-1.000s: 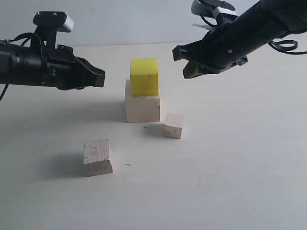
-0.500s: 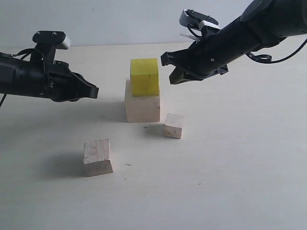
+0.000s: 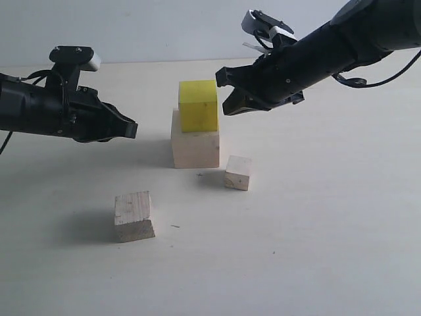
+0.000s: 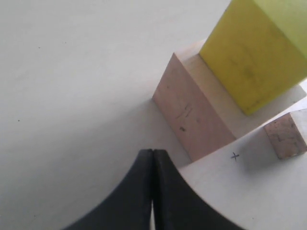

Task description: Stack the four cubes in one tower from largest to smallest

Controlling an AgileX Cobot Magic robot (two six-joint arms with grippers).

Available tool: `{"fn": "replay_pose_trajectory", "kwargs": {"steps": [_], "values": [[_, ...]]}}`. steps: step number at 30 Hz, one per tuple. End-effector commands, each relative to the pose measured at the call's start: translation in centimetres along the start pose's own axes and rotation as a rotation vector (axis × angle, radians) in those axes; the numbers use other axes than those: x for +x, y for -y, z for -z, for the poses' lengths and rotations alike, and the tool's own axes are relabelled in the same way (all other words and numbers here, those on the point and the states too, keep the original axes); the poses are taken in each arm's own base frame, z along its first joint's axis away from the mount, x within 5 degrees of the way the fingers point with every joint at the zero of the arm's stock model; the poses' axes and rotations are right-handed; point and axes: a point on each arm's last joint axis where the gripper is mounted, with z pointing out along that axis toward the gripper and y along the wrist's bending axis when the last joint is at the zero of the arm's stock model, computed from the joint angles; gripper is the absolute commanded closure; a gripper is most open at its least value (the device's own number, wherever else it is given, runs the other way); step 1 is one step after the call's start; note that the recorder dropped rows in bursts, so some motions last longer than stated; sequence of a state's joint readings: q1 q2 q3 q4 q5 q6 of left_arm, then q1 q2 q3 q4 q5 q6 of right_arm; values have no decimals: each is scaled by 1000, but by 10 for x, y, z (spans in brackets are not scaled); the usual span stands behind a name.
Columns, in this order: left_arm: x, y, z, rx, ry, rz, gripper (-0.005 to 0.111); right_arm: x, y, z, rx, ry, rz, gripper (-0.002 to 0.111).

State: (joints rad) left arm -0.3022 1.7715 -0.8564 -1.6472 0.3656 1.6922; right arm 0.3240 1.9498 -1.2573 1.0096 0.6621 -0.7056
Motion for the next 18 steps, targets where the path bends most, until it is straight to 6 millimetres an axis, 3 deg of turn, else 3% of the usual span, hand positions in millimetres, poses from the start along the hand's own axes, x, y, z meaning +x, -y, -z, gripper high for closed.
{"fn": "replay_pose_trajectory", "kwargs": {"steps": [1,8,18], "values": [[-3,0,0,11,13,9,107,-2,-7,-1,-37,4,16,108],[-3,1,0,16,14,8,107,3,-20,-8,-51,-16,54,108],[-3,1,0,22,14,8,107,-2,-15,-9,6,33,64,108]]}}
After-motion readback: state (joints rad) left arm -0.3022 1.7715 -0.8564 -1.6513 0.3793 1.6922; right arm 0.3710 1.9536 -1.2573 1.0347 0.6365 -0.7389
